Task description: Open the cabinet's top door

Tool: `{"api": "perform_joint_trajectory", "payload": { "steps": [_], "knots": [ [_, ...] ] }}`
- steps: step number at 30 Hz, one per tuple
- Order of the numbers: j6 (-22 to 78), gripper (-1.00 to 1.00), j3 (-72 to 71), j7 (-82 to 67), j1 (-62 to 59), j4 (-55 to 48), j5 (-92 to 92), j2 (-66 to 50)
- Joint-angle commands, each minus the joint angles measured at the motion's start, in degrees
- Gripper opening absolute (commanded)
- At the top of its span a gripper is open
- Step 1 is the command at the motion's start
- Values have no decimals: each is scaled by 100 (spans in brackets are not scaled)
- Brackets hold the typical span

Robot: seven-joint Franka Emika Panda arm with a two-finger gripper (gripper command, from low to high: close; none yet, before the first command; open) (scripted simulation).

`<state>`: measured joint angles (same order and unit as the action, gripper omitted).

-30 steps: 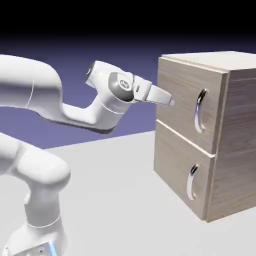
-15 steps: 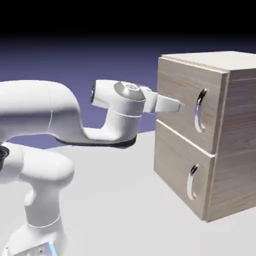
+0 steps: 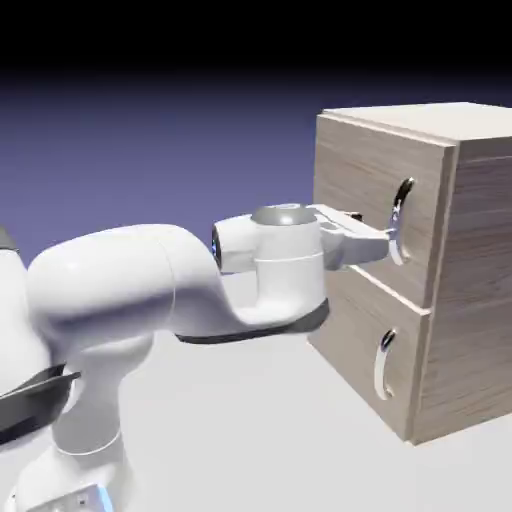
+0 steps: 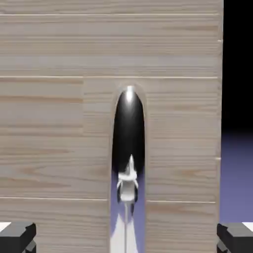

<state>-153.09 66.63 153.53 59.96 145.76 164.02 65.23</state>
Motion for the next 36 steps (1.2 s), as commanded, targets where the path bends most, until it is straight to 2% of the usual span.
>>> {"api": "perform_joint_trajectory", "payload": {
  "steps": [1, 5, 6, 9, 14, 28, 36],
  "knots": [
    [29, 100, 106, 12, 207, -165, 30, -56],
    [139, 100, 507, 59, 996, -790, 145, -271],
    [139, -100, 507, 59, 996, -791, 145, -271],
    [479, -100, 230, 109, 621, -386, -45, -344],
    [442, -100, -317, 1267, -32, -226, 138, -1209],
    [2040, -100, -3172, 1071, -2369, 1756, -2313, -1039],
    [2192, -100, -4832, 1248, -3418, 2178, -3613, -998]
  ]
}}
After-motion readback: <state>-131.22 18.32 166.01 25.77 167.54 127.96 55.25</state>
